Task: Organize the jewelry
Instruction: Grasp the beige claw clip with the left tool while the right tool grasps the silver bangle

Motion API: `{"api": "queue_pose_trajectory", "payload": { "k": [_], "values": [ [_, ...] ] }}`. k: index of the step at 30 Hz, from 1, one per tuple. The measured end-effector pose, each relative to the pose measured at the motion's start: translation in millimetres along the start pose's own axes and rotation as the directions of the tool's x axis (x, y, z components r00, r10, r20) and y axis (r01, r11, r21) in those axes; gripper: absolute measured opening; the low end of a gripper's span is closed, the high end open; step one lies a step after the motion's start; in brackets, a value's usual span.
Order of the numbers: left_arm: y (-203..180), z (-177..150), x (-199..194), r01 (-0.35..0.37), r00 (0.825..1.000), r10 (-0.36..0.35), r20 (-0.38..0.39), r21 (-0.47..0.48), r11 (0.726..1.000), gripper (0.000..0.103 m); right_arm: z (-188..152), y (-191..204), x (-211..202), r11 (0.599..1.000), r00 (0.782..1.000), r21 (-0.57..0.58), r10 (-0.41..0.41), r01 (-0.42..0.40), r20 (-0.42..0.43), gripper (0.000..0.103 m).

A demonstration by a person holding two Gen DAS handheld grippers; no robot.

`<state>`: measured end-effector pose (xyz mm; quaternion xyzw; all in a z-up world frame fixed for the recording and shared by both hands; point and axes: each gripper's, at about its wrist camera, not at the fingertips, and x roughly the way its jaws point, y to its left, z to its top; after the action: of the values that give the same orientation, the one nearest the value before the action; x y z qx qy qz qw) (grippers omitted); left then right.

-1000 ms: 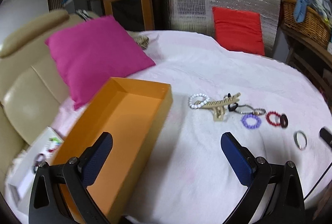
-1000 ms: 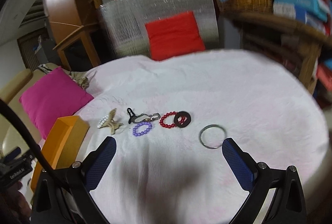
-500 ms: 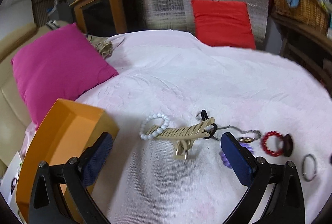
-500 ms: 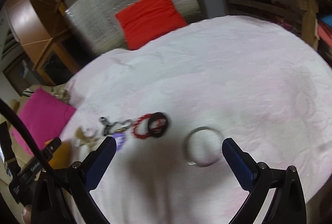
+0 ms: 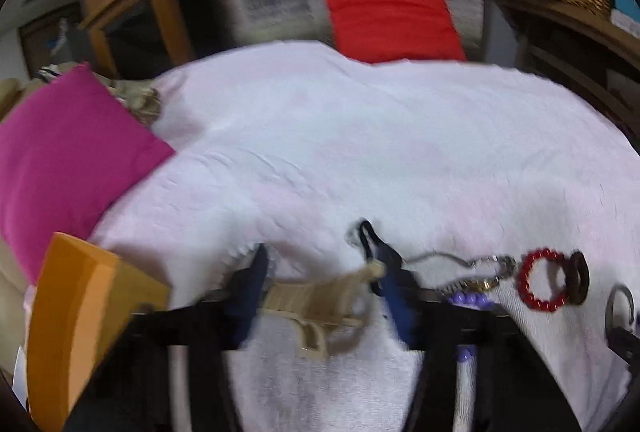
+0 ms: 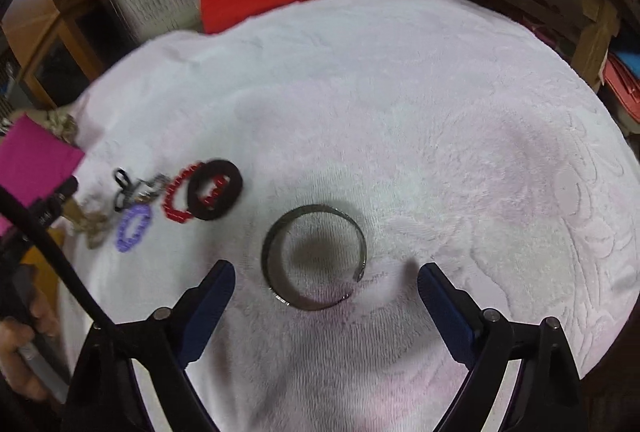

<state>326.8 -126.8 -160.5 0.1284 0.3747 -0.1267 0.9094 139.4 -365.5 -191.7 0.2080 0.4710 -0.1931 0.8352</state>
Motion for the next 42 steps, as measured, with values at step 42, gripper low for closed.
{"api": "queue_pose_trajectory", "payload": {
  "k": [42],
  "values": [
    [134,-11,-108,0.545,0.835,-0.5,0.231,-0.217,0.81,0.011,-11,47,-36,0.926,0.922,0.022,0.372,-0.376,0.104,0.063]
  ]
}}
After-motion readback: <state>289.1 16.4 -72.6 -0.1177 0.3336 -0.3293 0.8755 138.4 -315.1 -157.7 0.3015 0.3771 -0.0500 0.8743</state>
